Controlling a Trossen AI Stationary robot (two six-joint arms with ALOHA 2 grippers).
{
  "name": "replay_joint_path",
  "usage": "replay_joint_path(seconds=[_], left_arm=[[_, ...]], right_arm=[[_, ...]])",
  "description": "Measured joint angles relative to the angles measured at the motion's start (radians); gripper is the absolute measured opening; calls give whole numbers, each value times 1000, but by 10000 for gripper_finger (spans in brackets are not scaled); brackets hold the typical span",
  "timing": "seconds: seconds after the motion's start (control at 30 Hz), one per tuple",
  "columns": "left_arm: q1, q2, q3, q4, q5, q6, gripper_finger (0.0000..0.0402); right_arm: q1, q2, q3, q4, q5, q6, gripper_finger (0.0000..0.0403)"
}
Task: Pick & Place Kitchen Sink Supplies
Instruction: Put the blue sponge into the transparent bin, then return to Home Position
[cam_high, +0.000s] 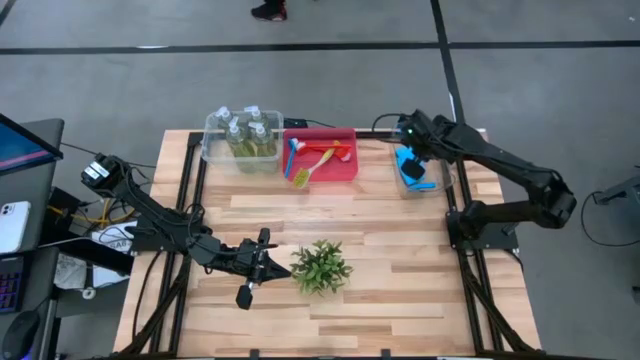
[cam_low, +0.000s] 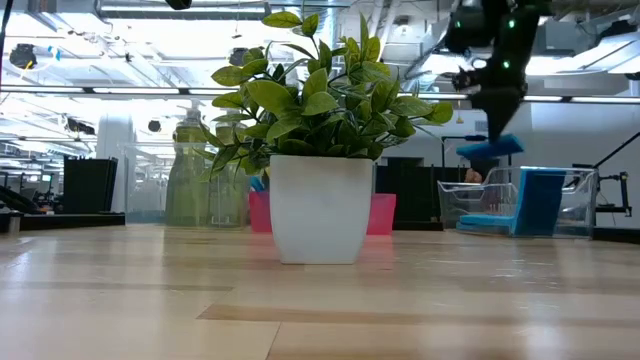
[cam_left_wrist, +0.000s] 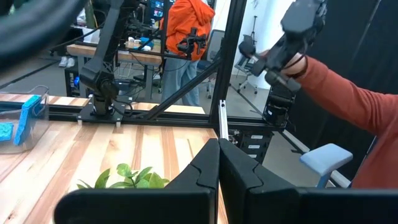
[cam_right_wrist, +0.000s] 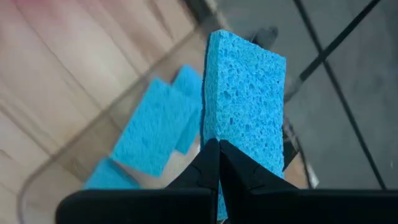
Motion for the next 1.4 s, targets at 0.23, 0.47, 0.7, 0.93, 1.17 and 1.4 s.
replay_joint_path(seconds=[0.23, 0.47, 0.7, 0.93, 1.17, 1.4], left_arm=[[0, 0, 0, 0, 0, 0, 4], [0, 0, 0, -1, 0, 0, 4], [0, 0, 0, -1, 0, 0, 4], [1, -3, 0, -2, 3, -5, 4], [17, -6, 0, 0, -4, 140, 4], [48, -44, 0, -4, -84, 195, 4]], right_arm=[[-40, 0, -104, 46, -2, 0, 0], [-43, 0, -142, 110, -3, 2, 17], [-8, 0, -142, 124, -6, 10, 100], [33, 0, -142, 128, -7, 10, 165], [60, 0, -142, 29, -7, 93, 192], [122, 1, -141, -57, -82, 115, 200]])
